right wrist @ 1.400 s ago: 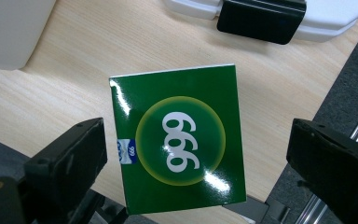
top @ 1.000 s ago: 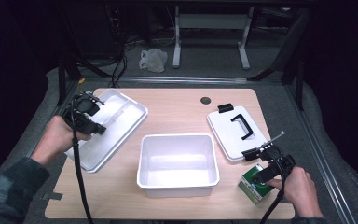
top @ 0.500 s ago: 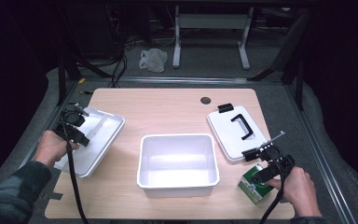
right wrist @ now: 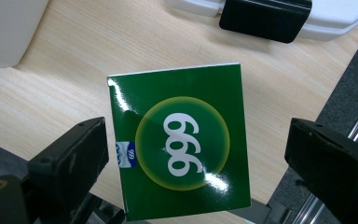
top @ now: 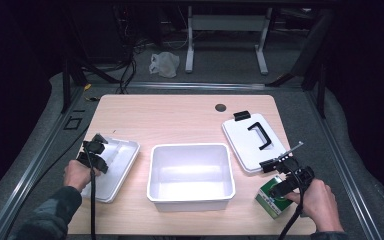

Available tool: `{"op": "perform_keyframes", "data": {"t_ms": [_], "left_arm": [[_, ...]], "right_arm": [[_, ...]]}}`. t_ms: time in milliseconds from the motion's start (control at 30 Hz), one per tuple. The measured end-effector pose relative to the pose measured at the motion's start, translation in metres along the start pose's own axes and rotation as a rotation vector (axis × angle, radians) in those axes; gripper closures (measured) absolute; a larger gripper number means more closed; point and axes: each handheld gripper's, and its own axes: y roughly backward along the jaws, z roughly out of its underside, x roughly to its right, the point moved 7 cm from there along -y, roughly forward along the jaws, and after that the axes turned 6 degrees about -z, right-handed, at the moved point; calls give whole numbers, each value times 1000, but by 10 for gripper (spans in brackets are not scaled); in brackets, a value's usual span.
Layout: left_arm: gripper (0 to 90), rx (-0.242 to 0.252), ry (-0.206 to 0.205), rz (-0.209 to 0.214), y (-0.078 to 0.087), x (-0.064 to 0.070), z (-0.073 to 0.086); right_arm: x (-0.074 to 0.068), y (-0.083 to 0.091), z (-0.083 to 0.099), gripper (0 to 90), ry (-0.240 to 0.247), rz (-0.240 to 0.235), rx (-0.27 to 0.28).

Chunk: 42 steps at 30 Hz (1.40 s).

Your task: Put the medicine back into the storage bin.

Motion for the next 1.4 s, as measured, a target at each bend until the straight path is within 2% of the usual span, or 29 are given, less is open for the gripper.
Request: {"op": "perform_keyframes", "data": {"t_ms": [100, 267, 433, 533, 567, 600, 633, 667, 700, 733, 767, 800, 833, 867, 900, 933, 1000, 1033, 1167, 1267, 1333, 1400], "left_arm": [[892, 24, -11, -23, -4, 3, 1], [889, 47, -13, -38, -8, 5, 3], [848, 39, -33, -36, -6, 6, 4], [608, 58, -17, -18, 1, 4, 7], [406, 76, -18, -29, 8, 1, 10], [334, 76, -18, -29, 8, 1, 10], [249, 81, -16, -13, 18, 1, 16], [208, 81, -16, -13, 18, 1, 16], [158, 96, -12, -10, 29, -1, 24], [122, 96, -12, -10, 29, -1, 24], [87, 112, -14, 2, 38, 0, 32], [69, 112, -14, 2, 38, 0, 32], [43, 129, -8, 15, 45, 3, 42], [27, 129, -8, 15, 45, 3, 42], [8, 128, -33, -1, 48, 8, 50], [0, 128, -33, -1, 48, 8, 50], [0, 130, -59, -3, 53, 13, 54], [0, 151, -57, -2, 58, 17, 57], [0, 171, -73, 4, 63, 22, 62], [0, 170, -74, 7, 62, 21, 67], [0, 148, -69, 16, 56, 21, 68], [0, 136, -83, 12, 53, 21, 69]], "right_arm": [[0, -1, 1, 57, 4, -4, -6], [0, -2, 1, 57, 7, -1, -3], [1, -3, 3, 61, 8, -5, -7], [2, -2, 4, 53, 10, -10, -8], [1, -3, 4, 37, 21, -19, -15], [1, -3, 4, 37, 21, -19, -15], [0, -5, 5, 17, 33, -20, -27], [0, -5, 5, 17, 33, -20, -27], [-1, -6, 4, 1, 37, -26, -39], [-1, -6, 4, 1, 37, -26, -39], [-4, -7, 4, 0, 51, -38, -50], [-4, -7, 4, 0, 51, -38, -50], [-4, -10, 3, 0, 59, -37, -54], [-4, -10, 3, 0, 59, -37, -54], [-3, -13, 2, 0, 57, -37, -62], [-3, -13, 2, 0, 57, -37, -62], [-2, -18, 1, 0, 66, -36, -75], [-2, -20, 1, 0, 69, -40, -82], [-2, -28, 2, 0, 77, -47, -102], [1, -38, 3, 0, 72, -38, -123], [0, -42, 4, 0, 79, -36, -139], [0, -45, 5, 2, 80, -37, -150]]}}
